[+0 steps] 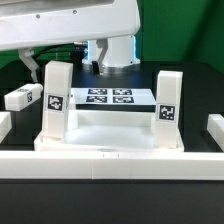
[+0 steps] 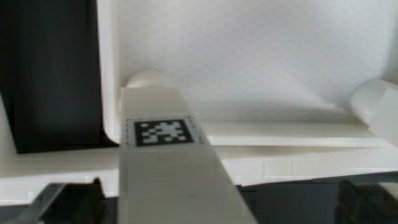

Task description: Assemble desk

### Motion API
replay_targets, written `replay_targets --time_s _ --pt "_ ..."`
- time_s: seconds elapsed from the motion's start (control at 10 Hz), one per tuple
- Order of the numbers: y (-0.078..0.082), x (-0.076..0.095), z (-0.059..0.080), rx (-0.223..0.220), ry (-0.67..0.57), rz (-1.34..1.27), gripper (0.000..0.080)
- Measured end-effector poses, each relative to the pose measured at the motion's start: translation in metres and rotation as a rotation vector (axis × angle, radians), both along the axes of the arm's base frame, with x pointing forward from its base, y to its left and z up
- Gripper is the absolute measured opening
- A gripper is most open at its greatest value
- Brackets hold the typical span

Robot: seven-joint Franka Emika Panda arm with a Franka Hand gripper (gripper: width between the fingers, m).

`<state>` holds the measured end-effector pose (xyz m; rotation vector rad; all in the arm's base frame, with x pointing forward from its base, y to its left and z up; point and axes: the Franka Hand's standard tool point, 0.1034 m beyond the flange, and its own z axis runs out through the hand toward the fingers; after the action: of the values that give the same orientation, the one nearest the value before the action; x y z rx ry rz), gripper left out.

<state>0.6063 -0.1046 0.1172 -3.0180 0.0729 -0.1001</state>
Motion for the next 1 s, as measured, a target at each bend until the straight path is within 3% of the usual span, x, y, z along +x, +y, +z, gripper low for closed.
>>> replay_targets --time_s 0.1,0.3,0.7,0.9,1.0 --pt "-0.001 0.000 0.000 -0.009 0.002 0.011 0.0648" --pt "-0.012 0.001 -0.001 -0.073 0.013 0.082 0.0648" --pt "-0.015 0.001 -0.001 -0.089 0.012 0.113 0.0648" --pt "-0.015 0.001 -0.002 -0.087 0.017 0.116 0.0380" --pt "-0.015 0.000 -0.002 -0.088 0.016 0.122 0.0380"
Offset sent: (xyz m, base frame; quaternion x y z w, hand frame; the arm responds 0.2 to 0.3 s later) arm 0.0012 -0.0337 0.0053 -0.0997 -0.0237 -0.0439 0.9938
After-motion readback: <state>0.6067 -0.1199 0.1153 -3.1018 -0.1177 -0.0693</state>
